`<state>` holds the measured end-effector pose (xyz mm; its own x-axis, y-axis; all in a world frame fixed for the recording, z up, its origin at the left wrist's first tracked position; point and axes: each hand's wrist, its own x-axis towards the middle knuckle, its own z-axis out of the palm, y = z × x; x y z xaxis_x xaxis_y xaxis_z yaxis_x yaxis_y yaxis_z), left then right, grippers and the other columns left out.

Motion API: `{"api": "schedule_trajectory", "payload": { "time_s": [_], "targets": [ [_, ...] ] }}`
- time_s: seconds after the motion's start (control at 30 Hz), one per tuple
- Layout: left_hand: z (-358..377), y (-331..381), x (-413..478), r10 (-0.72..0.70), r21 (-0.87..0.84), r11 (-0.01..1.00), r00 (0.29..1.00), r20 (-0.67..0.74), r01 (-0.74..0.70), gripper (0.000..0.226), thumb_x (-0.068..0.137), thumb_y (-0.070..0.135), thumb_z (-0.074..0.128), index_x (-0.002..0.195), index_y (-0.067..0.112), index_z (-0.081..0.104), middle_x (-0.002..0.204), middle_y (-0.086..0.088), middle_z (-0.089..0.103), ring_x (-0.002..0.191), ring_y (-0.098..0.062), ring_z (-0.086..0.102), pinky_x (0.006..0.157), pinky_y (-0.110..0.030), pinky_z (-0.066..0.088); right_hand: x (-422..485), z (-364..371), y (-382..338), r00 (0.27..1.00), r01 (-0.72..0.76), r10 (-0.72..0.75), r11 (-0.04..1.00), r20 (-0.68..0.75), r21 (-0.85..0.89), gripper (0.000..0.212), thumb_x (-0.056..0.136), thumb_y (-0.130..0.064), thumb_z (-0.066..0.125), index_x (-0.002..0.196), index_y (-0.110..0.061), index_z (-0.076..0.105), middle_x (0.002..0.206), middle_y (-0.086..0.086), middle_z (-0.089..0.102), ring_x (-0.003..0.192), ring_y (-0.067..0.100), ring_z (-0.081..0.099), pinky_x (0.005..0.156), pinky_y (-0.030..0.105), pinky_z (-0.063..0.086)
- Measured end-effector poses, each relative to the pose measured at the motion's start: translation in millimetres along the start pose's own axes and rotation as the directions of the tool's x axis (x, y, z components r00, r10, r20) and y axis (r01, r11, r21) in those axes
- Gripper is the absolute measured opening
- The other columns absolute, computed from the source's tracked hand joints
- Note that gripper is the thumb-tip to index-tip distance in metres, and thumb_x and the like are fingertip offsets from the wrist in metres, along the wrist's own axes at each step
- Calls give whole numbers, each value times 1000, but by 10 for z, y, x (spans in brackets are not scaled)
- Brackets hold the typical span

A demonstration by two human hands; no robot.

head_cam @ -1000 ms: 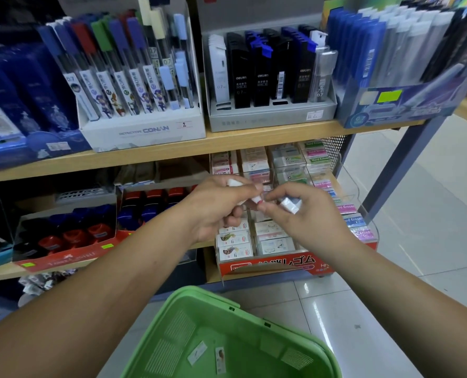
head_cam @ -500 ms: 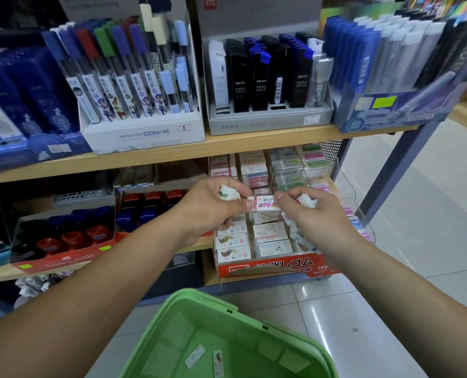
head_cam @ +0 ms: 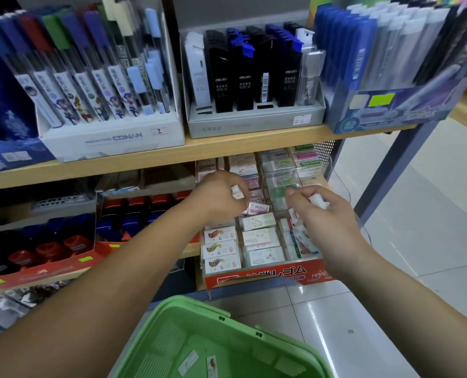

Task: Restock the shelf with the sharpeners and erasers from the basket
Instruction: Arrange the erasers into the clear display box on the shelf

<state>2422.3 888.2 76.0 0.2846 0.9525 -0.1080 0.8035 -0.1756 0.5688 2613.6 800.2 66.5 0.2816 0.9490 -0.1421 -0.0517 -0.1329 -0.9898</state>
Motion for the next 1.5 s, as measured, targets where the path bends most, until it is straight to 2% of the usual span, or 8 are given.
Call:
{"api": "schedule_trajectory", "payload": {
  "time_s": [0.13,0.23,0.5,0.77,1.1,1.23,1.37,1.5],
  "targets": [
    [4,84,29,17,69,997,999,30,-19,10,92,34,75,100,28,74,137,3,60,126,-18,55,92,-21,40,0,14,6,999,-10,10,1000,41,1,11,99,-34,70,94,-25,73,86,-14,79,78,8,77,55,25,59],
    [-63,121,-37,-52,-271,961,999,1,50,21,93,50,71,104,32,69,105,6,66,90,-13,61,72,-25,47,-7,21,3,997,-1,4,1000,79,-31,11,98,-34,71,95,-23,74,84,-15,78,76,3,76,54,19,56],
    [-64,196,-293,-45,-853,393,934,355,343,26,103,25,61,120,8,72,100,-11,70,76,-16,64,66,-29,49,-74,124,-37,981,77,-56,992,188,-104,6,90,-29,80,85,-27,80,89,-10,78,91,11,73,88,41,60],
    [49,212,-320,-78,-760,601,965,250,246,13,98,32,69,107,25,75,113,-9,76,96,-20,67,88,-40,49,-100,158,-34,973,-28,42,997,227,-66,18,88,-40,80,89,-22,79,98,10,79,101,33,75,98,61,56],
    [-436,-184,-394,-99,-569,819,995,-6,78,14,103,26,63,112,21,73,75,3,73,62,-9,61,57,-22,49,-101,287,-56,988,-30,37,998,147,-48,19,91,-43,77,88,-25,78,94,2,80,99,28,75,96,56,58],
    [-468,-428,-418,-172,-623,772,985,-20,123,13,104,17,60,114,18,69,101,-8,79,92,-20,77,79,-33,62,-109,437,-27,990,-23,31,998,134,-60,17,93,-37,77,89,-20,77,91,0,78,94,15,71,89,38,57],
    [-446,-476,-438,-208,-467,877,964,-165,109,11,103,23,62,109,28,70,85,3,70,66,-11,63,50,-14,47,-111,552,5,991,-15,25,997,131,-75,17,95,-31,76,90,-14,75,92,-1,76,67,-9,63,55,5,43],
    [-324,-460,-415,-149,-403,912,975,-165,71,12,101,23,66,109,32,70,115,5,67,97,-8,64,75,-17,53,-109,617,10,991,-19,28,997,130,-72,19,94,-30,76,95,-11,75,92,-4,77,66,-9,63,60,11,46]
  ]
}}
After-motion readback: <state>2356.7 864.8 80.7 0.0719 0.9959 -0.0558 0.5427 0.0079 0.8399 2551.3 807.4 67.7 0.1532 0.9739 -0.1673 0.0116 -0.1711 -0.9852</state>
